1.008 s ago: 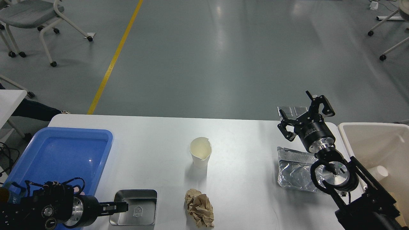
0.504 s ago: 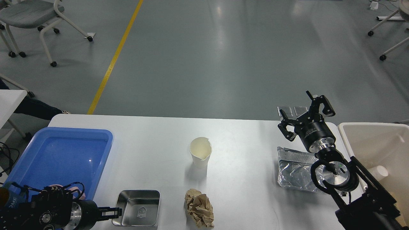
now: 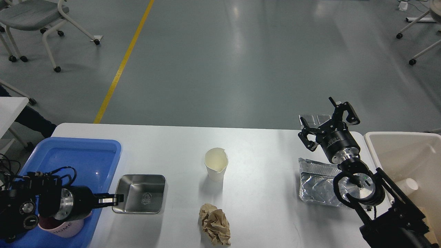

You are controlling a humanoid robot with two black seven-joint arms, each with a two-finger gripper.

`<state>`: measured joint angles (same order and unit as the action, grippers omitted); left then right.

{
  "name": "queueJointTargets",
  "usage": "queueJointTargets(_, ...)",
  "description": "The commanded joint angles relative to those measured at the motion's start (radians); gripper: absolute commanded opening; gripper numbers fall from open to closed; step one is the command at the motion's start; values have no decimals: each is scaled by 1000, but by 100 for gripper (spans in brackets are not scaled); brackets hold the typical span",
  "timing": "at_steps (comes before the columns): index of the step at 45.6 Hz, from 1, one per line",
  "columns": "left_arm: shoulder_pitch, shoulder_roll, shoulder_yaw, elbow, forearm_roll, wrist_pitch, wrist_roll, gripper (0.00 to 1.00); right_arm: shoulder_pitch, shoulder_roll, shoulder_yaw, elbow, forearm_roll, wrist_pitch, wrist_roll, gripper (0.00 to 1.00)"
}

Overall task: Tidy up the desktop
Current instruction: 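Lift the steel tray with the left gripper into the blue tray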

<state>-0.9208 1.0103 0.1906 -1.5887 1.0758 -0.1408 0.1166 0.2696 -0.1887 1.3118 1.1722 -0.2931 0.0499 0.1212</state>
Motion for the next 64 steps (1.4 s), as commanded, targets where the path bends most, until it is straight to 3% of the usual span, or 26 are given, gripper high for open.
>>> queueJointTargets(1,-93,100,0,-45,-1,-51,0,0,0,8,-2,0,0,-1,-2,100)
queueJointTargets(14,-216,336,-13,-54,1,-131,-35,0,3,9,-6,-2,0,-1,0,100)
queueJointTargets(27,-210,407,-34,-18,-1,-120,-48,0,0,12,-6,-2,-3,-1,-2,100)
queueJointTargets(39,-127,283,-28,179,-40,-77,-81,0,-3,9,-6,-2,-3,1,-2,100)
queueJointTargets(47,-40,130,-33,390,-62,-77,-129,0,-4,5,-6,-2,-3,1,0,100)
queueJointTargets(64,60,24,-34,614,-100,-46,-130,0,-17,6,-5,-3,-3,4,0,100)
